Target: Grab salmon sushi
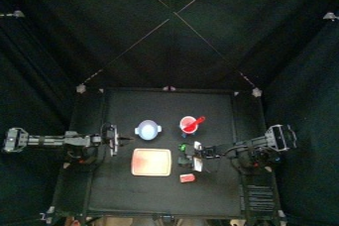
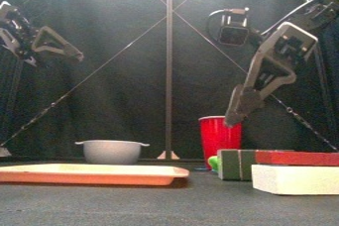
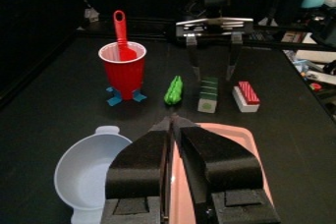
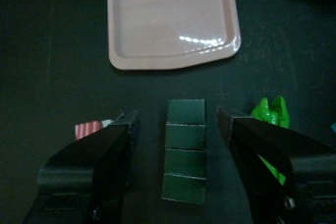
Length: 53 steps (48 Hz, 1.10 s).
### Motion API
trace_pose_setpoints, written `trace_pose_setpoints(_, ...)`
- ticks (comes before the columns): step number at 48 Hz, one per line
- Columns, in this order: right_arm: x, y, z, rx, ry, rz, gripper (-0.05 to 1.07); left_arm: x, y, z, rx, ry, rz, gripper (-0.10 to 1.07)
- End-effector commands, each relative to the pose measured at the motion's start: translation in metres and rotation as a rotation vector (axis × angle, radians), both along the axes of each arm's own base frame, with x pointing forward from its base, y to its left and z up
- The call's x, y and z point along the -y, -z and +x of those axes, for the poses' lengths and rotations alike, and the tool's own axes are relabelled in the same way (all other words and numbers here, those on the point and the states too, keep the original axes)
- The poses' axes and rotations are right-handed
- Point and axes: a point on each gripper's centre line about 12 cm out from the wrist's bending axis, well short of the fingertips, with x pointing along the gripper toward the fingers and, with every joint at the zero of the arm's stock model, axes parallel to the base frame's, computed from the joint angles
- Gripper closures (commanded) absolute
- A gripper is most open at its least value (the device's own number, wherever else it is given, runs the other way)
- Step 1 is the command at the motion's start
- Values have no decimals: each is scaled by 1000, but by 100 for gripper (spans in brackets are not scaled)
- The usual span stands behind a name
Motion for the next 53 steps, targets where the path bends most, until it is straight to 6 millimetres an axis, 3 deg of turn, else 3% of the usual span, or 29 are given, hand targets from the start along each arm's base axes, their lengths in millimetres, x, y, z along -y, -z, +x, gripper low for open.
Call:
trace_pose_setpoints(1, -8, -25, 2, 77, -19, 13, 8, 0, -6, 3, 21, 1, 6, 43)
trace_pose_setpoints(9, -26, -30, -2, 76, -45, 54, 8, 0, -7, 2, 21, 1, 6, 43)
trace_pose_setpoints(18, -38, -23, -7, -42, -1, 179, 8, -1, -6, 3, 20, -1, 4, 43)
trace_pose_setpoints(32, -80, -9, -7, -166, -141, 155, 8, -1, -6, 2, 18, -1, 5, 43)
trace_pose_setpoints(53, -88, 20, 15, -243, -214, 43, 8, -1, -6, 2, 19, -1, 5, 43)
